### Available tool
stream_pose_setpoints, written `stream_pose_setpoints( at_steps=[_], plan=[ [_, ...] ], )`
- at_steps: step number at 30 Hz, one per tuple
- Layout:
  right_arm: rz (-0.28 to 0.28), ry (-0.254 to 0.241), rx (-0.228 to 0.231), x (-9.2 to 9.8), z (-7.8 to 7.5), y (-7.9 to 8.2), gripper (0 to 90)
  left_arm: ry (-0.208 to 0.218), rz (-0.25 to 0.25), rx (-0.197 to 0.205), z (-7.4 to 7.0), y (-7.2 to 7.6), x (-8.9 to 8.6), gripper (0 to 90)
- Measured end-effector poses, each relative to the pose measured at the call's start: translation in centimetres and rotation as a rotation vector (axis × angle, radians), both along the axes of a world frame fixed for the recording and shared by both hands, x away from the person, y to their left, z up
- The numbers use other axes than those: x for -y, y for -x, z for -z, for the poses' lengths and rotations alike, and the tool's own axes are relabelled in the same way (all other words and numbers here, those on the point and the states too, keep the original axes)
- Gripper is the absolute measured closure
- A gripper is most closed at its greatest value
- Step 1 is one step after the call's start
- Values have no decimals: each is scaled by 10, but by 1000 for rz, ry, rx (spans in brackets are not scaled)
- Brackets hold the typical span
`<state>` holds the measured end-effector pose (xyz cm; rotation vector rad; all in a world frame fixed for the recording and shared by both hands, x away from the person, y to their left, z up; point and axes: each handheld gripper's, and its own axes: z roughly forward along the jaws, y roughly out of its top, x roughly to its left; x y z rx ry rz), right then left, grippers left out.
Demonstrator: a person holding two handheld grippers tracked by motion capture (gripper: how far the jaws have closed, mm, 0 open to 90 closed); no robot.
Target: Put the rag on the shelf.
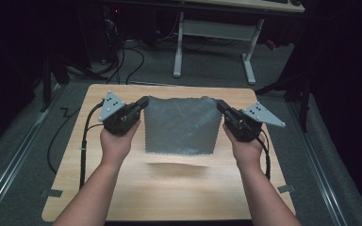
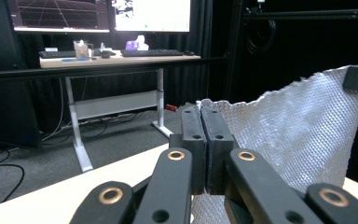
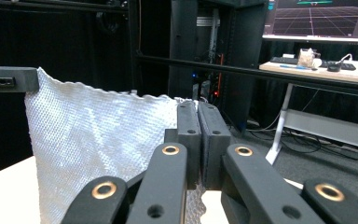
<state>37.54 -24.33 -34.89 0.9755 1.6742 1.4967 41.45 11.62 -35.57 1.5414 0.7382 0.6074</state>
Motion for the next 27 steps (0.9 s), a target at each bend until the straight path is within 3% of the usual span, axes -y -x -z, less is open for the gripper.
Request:
stream_pose_setpoints(
  at_steps=[11,17,20,27],
  plan=[
    [23,-8,-1,0,-8,-32,893,-31,-43,-6,-7,-35,4,899],
    [33,-12,-10,-3,-9,-53,893,0,-50,-20,-10,-56,2,899],
    [43,-5,-25,-5,-7,-66,894,-33,-64,-11,-11,-65,4,899],
    [58,-14,-54,-9,-3,-91,894,-40,-84,-16,-11,-80,4,899]
  ],
)
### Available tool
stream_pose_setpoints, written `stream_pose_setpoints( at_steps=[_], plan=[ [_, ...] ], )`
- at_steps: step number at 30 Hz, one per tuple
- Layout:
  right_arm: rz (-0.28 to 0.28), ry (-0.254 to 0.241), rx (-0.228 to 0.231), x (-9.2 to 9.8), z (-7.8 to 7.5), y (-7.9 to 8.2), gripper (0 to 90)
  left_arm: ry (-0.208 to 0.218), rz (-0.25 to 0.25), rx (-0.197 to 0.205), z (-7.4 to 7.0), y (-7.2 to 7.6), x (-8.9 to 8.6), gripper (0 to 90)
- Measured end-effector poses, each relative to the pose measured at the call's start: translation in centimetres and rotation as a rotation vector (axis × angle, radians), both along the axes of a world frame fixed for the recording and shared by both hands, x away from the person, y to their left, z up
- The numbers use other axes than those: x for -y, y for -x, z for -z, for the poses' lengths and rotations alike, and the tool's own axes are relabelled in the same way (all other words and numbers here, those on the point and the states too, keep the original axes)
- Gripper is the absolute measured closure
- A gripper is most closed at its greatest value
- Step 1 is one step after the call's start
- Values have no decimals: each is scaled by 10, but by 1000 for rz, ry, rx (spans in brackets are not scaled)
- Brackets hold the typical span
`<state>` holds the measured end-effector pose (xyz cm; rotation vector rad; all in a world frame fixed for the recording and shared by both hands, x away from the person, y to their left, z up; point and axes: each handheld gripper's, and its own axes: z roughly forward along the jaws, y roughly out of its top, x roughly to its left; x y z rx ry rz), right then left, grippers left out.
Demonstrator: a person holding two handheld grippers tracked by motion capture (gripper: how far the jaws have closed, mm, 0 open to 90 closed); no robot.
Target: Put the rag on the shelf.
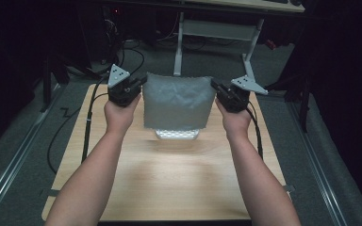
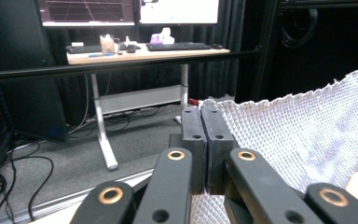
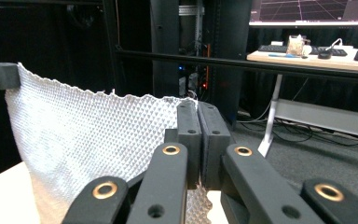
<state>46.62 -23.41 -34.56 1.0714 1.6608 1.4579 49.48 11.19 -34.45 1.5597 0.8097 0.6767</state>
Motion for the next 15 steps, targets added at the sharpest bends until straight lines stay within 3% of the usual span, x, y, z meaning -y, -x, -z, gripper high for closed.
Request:
stream_pose_setpoints(
  at_steps=[6,15],
  plan=[
    [9,3,-9,-1,-5,-12,894,-5,-8,-4,-1,-13,1,900],
    [24,29,7,-4,-25,-32,893,-7,-28,-1,-12,-27,3,899]
  ],
)
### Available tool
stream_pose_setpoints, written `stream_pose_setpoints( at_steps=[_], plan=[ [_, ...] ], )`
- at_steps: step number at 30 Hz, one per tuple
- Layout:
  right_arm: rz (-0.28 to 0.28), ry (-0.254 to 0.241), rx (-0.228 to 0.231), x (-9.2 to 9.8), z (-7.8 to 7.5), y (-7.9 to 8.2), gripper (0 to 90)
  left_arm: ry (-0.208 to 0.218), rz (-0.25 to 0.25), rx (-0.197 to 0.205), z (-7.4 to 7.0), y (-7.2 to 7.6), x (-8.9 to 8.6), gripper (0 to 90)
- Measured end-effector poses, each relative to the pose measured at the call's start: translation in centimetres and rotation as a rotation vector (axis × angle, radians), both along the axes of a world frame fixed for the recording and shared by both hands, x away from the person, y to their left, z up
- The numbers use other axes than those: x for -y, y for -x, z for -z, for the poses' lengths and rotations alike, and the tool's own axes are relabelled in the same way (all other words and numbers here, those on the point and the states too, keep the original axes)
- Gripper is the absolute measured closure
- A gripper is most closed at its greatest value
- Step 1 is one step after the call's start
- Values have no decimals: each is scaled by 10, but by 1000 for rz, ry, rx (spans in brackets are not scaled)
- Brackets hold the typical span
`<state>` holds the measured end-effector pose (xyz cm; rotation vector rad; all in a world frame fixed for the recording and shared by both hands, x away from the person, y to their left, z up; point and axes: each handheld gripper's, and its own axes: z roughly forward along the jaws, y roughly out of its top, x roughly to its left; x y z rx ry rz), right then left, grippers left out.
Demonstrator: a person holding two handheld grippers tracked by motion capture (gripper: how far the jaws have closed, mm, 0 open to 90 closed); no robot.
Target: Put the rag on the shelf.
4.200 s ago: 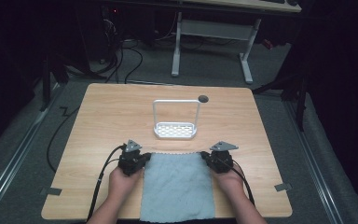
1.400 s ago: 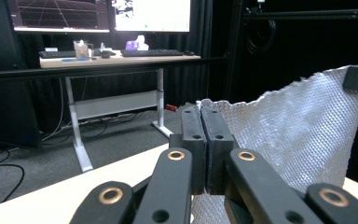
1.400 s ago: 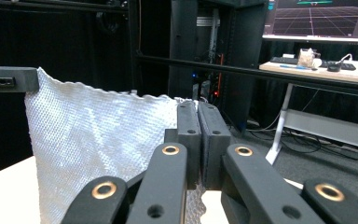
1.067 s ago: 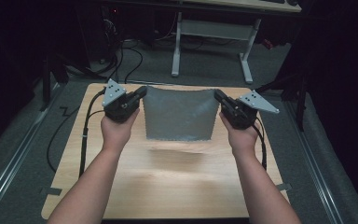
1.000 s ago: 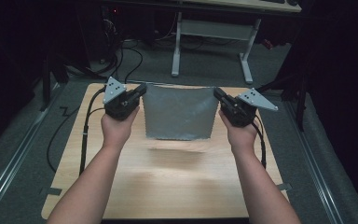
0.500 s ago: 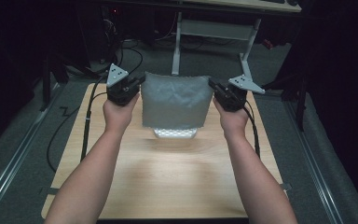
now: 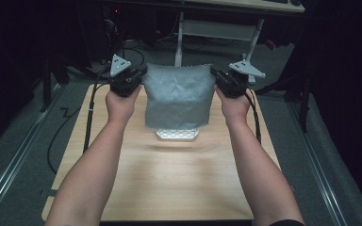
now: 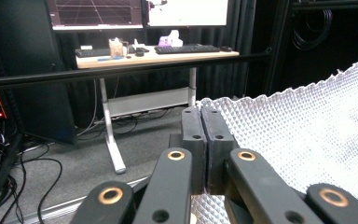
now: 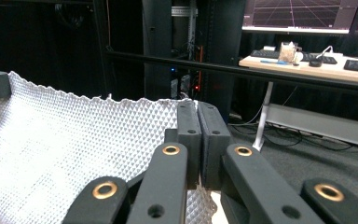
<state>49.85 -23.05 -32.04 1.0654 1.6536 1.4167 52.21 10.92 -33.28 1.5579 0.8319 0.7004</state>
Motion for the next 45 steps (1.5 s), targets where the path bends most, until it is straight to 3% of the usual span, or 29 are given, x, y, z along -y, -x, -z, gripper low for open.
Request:
stream_pose_setpoints(
  at_steps=[4,7,9,14,15,17,33,41,45],
  plan=[
    [4,-1,-14,0,3,-7,893,-20,-8,-6,3,-4,1,899],
    [9,8,-37,-1,12,-13,893,-11,-2,-67,17,-13,0,898],
    [6,21,-81,-2,22,-18,894,-23,5,-115,29,-19,-1,898],
    [0,42,-143,-2,47,-25,894,-27,22,-189,58,-23,-2,898],
    [-3,48,-152,-2,52,-25,894,-27,22,-189,58,-23,-2,898],
    [-9,58,-169,-1,61,-26,893,-41,34,-231,71,-24,-2,898],
    [-27,20,-271,6,118,-13,892,8,85,-323,124,-9,-4,898],
    [-31,15,-295,7,133,-7,891,-8,115,-345,132,-5,2,898],
    [-31,15,-299,6,135,-5,889,13,112,-345,136,-3,1,896]
  ],
)
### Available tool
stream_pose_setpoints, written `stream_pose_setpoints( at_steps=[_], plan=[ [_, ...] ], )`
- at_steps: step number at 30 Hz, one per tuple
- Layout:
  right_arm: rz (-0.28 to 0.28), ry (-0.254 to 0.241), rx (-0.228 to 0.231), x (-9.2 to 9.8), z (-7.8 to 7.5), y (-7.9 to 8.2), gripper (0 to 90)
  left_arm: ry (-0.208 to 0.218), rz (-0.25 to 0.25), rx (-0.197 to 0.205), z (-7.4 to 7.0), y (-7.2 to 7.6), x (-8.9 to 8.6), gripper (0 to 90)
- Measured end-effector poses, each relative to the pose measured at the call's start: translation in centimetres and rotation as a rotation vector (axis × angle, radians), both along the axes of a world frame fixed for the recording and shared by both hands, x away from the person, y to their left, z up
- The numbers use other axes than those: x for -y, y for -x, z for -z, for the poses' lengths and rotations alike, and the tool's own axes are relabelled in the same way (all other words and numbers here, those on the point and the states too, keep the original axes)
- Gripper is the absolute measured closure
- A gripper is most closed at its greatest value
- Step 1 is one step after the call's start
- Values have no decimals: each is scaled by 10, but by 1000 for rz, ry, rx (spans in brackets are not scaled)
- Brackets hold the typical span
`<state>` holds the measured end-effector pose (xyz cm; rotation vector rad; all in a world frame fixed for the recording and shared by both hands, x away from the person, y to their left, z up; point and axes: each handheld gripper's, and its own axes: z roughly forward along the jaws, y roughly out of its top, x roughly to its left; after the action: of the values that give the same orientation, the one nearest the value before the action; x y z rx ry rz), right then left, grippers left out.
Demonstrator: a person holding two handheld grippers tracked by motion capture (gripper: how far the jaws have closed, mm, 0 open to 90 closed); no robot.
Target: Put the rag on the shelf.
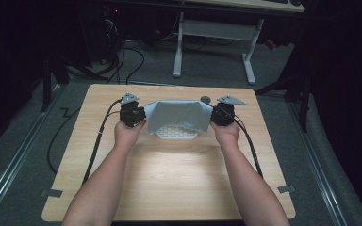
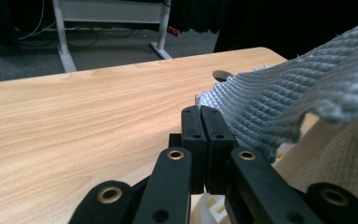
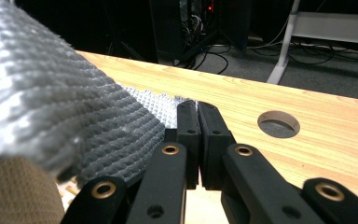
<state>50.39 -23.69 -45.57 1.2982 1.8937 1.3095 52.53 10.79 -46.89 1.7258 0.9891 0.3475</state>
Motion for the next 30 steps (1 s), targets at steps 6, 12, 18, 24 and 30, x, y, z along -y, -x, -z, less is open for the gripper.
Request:
stream_pose_setpoints(
  at_steps=[6,12,18,24,30],
  plan=[
    [2,0,-6,-1,2,1,888,6,-12,-9,7,2,-5,894],
    [2,5,-6,0,5,1,869,4,-12,-6,7,4,-7,875],
    [16,4,-10,5,5,2,756,-5,-44,-3,4,5,-12,713],
    [36,14,19,13,-5,5,686,-2,-91,19,-5,7,-24,643],
    [57,16,32,22,-13,6,659,-8,-123,31,-10,9,-35,622]
  ],
)
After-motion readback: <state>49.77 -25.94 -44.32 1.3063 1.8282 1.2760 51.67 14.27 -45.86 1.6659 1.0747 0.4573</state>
